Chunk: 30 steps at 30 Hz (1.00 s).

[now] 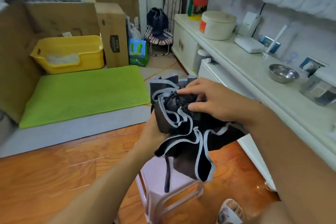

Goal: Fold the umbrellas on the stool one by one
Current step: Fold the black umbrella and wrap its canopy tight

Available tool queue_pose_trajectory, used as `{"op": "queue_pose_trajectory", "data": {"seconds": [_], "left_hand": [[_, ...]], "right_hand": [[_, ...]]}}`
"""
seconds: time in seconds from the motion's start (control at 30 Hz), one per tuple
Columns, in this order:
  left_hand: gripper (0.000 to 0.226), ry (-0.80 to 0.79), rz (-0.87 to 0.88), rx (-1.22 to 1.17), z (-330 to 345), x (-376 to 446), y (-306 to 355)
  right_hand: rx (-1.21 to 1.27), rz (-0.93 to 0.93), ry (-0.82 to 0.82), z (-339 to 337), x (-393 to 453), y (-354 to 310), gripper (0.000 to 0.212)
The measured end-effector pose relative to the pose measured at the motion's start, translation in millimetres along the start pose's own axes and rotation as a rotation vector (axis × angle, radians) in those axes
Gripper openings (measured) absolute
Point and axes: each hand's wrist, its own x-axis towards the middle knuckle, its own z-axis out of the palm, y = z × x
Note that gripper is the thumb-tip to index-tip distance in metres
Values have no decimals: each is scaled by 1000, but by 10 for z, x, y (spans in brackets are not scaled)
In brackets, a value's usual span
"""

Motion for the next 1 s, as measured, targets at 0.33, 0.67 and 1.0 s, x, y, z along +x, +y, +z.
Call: {"op": "queue_pose_trajectory", "data": {"seconds": [0.33,0.67,1.0], "left_hand": [[27,80,-514,-2,-814,-361,111],[47,172,-209,371,-946,-881,487],[44,398,63,493,-811,-691,358]], "right_hand": [[70,38,230,362,23,168,38],[-7,111,272,416,17,1,19],[-75,181,348,227,-56,118,26]]}}
